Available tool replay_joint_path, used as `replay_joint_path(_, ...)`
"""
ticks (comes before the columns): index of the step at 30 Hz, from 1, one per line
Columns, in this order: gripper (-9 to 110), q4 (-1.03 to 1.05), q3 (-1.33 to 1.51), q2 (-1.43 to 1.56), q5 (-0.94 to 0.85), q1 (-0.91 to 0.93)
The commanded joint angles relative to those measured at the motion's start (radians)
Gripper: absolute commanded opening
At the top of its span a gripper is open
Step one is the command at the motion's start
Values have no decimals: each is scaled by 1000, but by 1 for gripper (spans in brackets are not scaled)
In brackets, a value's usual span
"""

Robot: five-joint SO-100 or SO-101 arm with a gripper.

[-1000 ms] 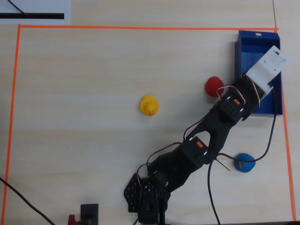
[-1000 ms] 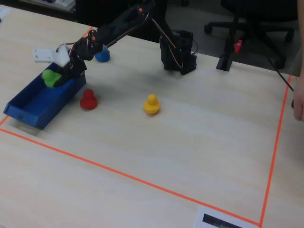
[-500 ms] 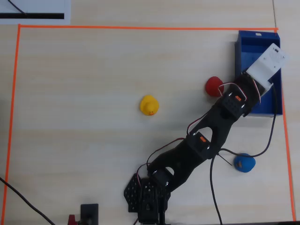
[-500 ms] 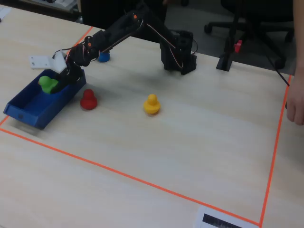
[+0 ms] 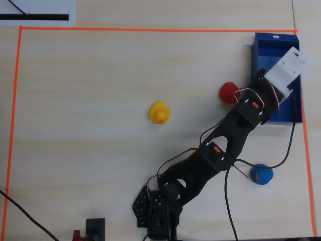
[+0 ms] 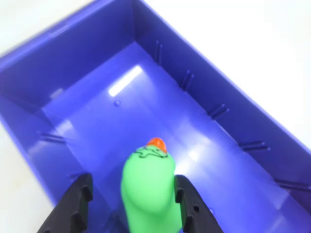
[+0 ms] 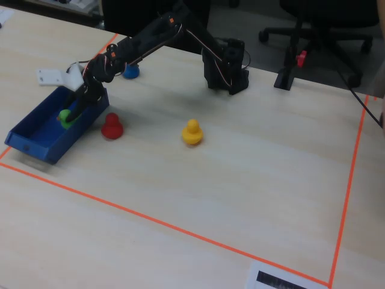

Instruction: Grasp green duck and put it into box.

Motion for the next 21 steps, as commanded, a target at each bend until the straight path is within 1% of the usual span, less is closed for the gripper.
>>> replay_joint_path(1, 22, 5, -46, 178, 52, -41)
replay_joint_path(3, 22, 29, -49, 245, 80, -75)
replay_joint_path(5, 20, 104, -49, 324, 97, -124)
replay_joint_path(6, 17, 158, -43, 370, 100, -153)
replay_joint_path(8, 2, 264, -5, 471, 124, -224)
replay_joint_path(9, 0, 310, 29, 525, 138, -262)
replay_joint_path(13, 0, 419, 273, 804, 183, -443)
replay_joint_path(18, 0, 514, 684, 1233, 192, -684)
replay_joint_path(21, 0, 583, 907, 1454, 183, -778)
